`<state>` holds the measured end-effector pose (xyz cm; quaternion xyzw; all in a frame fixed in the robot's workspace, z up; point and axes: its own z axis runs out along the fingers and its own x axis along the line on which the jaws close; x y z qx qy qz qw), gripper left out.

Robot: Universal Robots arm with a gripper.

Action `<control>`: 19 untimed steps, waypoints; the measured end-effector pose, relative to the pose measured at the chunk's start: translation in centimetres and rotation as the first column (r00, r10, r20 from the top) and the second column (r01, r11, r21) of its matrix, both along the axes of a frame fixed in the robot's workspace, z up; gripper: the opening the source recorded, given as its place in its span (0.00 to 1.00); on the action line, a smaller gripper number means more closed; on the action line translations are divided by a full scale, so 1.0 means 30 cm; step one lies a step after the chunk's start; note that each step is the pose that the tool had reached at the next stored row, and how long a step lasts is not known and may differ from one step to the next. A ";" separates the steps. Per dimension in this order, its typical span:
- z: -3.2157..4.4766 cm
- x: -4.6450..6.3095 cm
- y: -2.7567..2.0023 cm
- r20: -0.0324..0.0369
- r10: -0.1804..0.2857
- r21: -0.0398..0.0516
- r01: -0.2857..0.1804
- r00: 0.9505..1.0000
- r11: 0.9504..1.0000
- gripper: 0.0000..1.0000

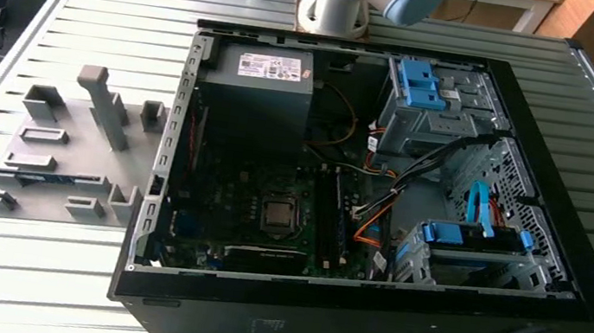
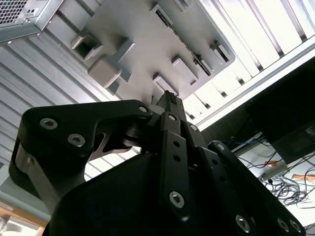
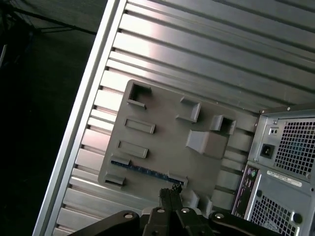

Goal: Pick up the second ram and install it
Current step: 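Pick up the second ram and move it above second insertion slot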

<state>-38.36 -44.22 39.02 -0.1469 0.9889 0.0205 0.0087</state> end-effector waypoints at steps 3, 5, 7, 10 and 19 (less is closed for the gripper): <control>0.000 0.000 0.000 0.000 0.043 -0.001 -0.043 0.999 0.999 0.11; -0.001 0.000 0.000 0.000 0.077 -0.001 -0.077 0.997 0.997 0.11; -0.002 0.000 0.000 0.000 0.110 -0.001 -0.110 0.994 0.994 0.11; -0.003 0.000 0.000 0.000 0.159 -0.001 -0.159 0.987 0.987 0.11; -0.006 0.000 0.000 0.000 0.298 -0.002 -0.298 0.955 0.955 0.11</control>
